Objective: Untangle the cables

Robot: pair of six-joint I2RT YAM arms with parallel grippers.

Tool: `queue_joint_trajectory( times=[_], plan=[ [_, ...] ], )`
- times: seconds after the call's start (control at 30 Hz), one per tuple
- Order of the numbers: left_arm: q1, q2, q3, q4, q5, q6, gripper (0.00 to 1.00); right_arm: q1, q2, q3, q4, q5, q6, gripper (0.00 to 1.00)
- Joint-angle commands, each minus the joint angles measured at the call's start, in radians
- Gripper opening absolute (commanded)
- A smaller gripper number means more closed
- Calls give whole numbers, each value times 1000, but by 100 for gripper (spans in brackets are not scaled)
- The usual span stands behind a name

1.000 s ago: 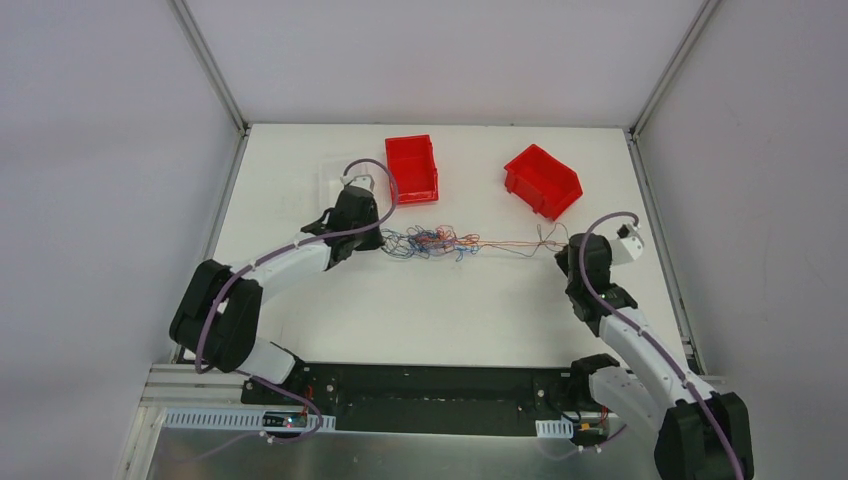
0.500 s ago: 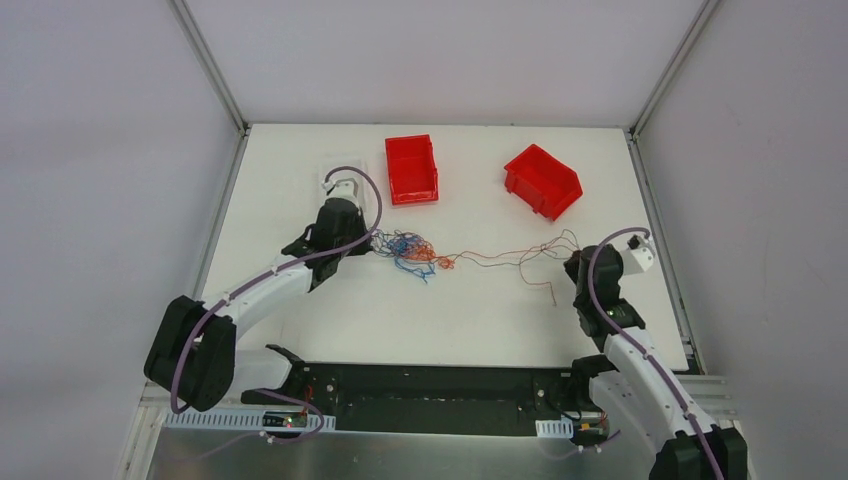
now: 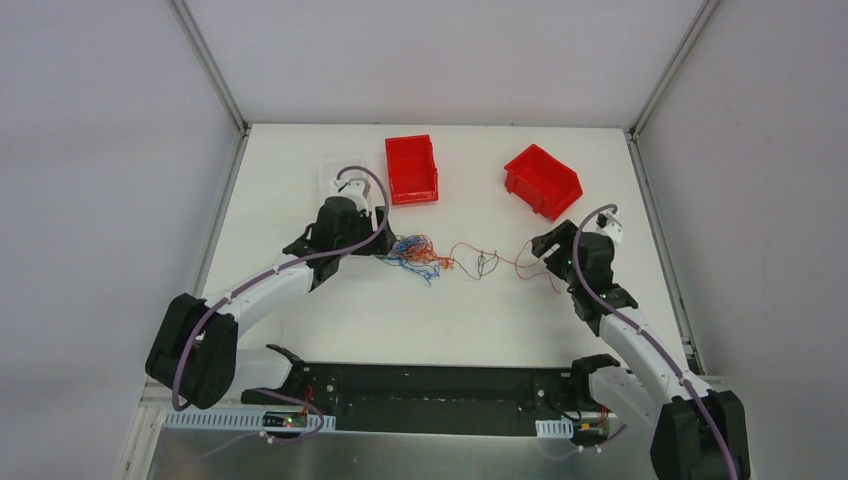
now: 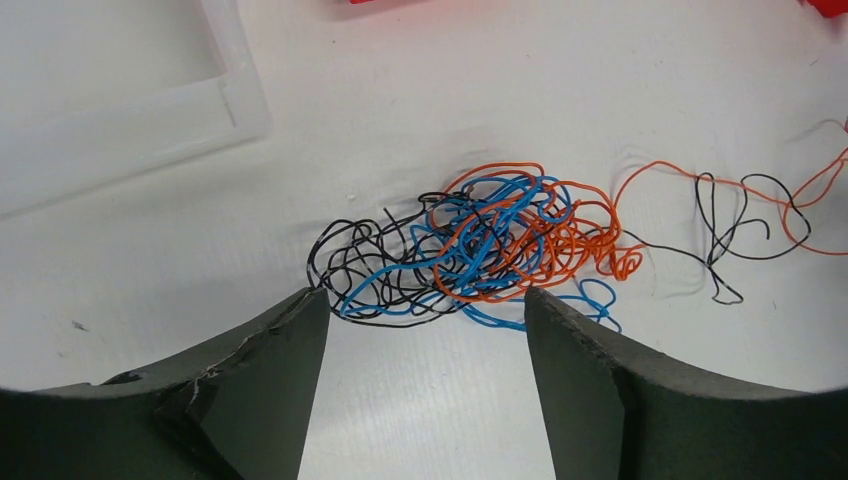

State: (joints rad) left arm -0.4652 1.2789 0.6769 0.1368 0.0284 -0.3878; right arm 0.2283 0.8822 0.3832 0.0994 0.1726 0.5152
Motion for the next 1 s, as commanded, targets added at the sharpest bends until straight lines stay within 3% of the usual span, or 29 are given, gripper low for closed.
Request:
queue_joint_trajectory(
  times=[0.0, 0.1, 0.2, 0.23, 0.33, 0.53, 0.87, 0.97],
  plan=[
    [-30, -31, 21, 43, 51, 63, 74, 29, 48, 93, -84, -24, -18, 74],
    [-87, 5, 53, 44, 78, 117, 75, 57, 123, 151, -204, 0, -17, 77],
    [-161, 53, 97, 19, 63, 165, 76, 88, 210, 232, -366, 151, 23, 97],
    [-188, 70, 116, 6, 44, 175, 78, 92, 232, 252, -405, 178, 40, 99],
    [-204, 137, 162, -33, 38, 163, 89, 91, 290, 303, -508, 207, 110, 100],
    [-204, 272, 267, -127, 17, 103, 99, 98, 357, 403, -708, 202, 314, 99],
    [-166, 421, 393, -292, -47, 53, 92, 106, 440, 412, -697, 136, 442, 99],
    [-132, 422, 387, -292, 15, 40, 80, 105, 494, 428, -668, 114, 460, 100]
  ],
)
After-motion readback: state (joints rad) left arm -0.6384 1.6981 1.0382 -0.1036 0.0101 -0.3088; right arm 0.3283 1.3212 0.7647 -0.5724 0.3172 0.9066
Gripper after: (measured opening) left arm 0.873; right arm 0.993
